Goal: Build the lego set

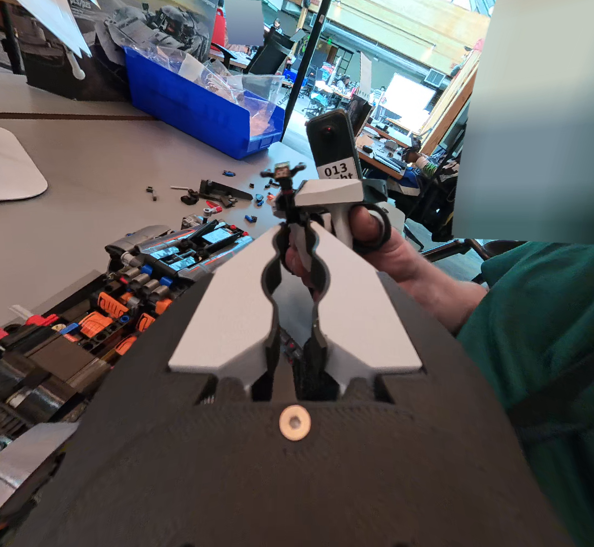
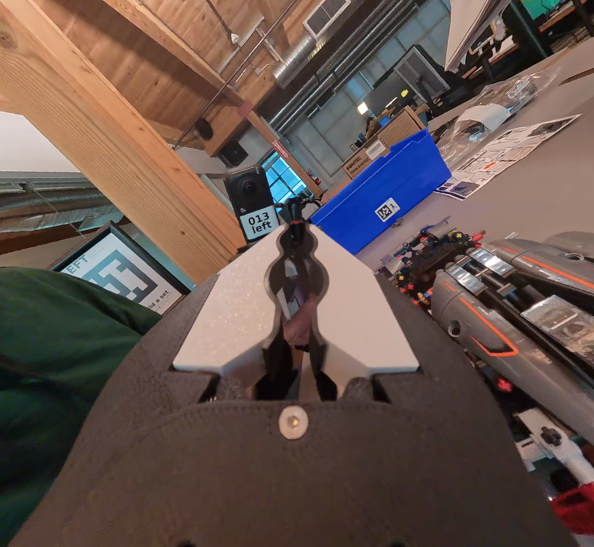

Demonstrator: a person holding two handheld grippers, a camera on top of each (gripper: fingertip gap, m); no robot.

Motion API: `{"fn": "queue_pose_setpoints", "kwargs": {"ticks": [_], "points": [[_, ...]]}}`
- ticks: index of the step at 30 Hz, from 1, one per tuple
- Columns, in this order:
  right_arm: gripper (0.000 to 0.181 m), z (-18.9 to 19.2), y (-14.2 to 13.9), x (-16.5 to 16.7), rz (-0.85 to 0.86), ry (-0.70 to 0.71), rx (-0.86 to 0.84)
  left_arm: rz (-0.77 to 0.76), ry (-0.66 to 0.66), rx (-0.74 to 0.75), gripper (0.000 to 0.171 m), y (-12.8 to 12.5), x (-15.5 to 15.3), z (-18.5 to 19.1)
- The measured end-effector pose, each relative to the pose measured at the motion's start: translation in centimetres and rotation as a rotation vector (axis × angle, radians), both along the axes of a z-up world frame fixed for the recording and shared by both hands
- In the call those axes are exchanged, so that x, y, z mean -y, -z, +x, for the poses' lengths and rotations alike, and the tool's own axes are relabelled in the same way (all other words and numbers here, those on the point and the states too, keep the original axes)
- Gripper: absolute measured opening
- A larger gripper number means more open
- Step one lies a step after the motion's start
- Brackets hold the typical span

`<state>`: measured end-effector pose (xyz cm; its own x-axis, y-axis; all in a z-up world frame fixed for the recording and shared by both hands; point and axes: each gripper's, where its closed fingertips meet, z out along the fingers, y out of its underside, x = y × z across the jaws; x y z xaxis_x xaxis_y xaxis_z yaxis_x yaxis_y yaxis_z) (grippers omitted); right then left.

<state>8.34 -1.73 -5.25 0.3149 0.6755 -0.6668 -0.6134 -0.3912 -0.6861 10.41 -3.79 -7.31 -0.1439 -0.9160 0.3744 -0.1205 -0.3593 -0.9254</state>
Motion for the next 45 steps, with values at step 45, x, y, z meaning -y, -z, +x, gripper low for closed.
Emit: {"fn": "queue_pose_setpoints", "kwargs": {"ticks": [45], "points": [[0.037, -0.8, 4.8, 3.6, 0.238, 0.03, 0.935, -0.027, 0.309, -0.324, 0.007, 4.2, 2.6, -4.7]]}}
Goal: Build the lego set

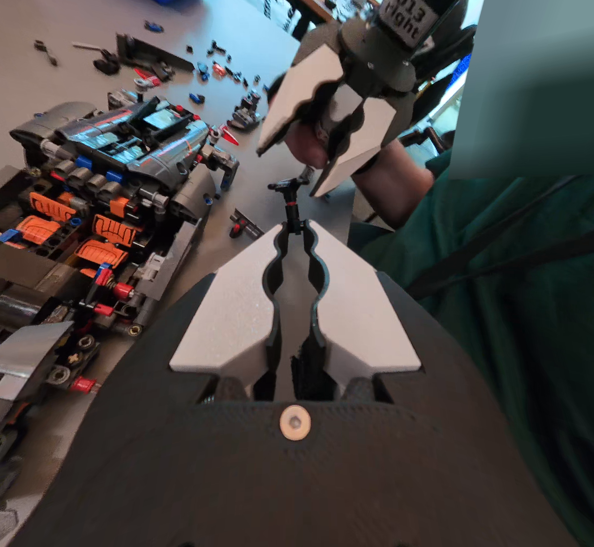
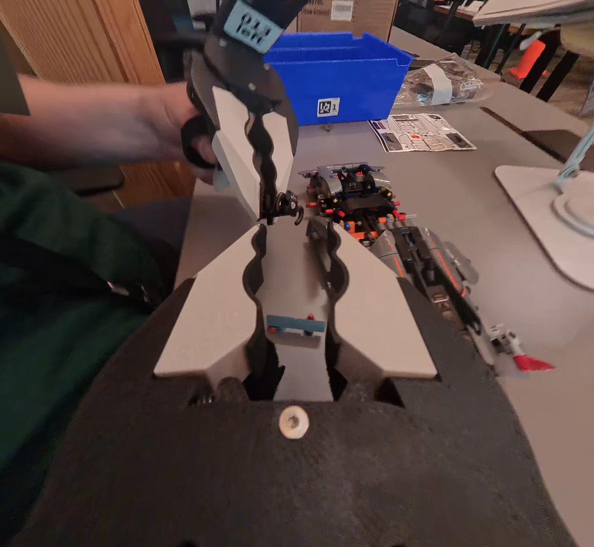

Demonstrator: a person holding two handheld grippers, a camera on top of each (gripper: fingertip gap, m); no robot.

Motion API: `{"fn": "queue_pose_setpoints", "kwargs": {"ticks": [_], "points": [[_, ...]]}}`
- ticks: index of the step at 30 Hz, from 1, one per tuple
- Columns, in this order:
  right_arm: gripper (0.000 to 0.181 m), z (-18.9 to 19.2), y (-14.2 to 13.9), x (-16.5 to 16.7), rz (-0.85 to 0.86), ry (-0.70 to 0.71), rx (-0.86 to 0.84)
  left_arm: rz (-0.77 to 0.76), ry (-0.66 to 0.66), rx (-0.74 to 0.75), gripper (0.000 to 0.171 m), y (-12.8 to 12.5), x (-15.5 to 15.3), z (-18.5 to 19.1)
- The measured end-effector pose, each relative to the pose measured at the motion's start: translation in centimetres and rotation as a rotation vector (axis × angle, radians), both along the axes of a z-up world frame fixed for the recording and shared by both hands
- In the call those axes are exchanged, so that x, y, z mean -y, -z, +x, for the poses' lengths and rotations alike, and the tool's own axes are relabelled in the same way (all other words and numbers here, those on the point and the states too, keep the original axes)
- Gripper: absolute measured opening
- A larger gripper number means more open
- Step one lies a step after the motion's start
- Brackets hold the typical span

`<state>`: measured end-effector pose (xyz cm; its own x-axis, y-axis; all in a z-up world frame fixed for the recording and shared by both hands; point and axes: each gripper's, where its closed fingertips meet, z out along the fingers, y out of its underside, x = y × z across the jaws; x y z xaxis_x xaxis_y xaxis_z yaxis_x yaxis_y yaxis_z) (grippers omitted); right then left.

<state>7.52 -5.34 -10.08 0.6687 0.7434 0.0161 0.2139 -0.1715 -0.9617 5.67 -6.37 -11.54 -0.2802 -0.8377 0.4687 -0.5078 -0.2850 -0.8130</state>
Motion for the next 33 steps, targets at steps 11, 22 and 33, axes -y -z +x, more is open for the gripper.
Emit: {"fn": "queue_pose_setpoints", "kwargs": {"ticks": [11, 22, 33], "points": [[0.017, -2.0, 1.4, 0.2, 0.148, -0.192, 0.328, -0.067, 0.202, -0.146, 0.008, 0.9, 0.9, -0.5], [0.013, -1.2, 0.6, -1.0, -0.059, -0.1, 0.044, 0.048, 0.022, 0.006, 0.021, -0.4, -0.9, 0.8], [0.023, -1.9, 0.4, -0.3, 0.018, -0.06, 0.013, 0.02, 0.016, 0.053, 0.008, -0.4, 0.3, -0.1]]}}
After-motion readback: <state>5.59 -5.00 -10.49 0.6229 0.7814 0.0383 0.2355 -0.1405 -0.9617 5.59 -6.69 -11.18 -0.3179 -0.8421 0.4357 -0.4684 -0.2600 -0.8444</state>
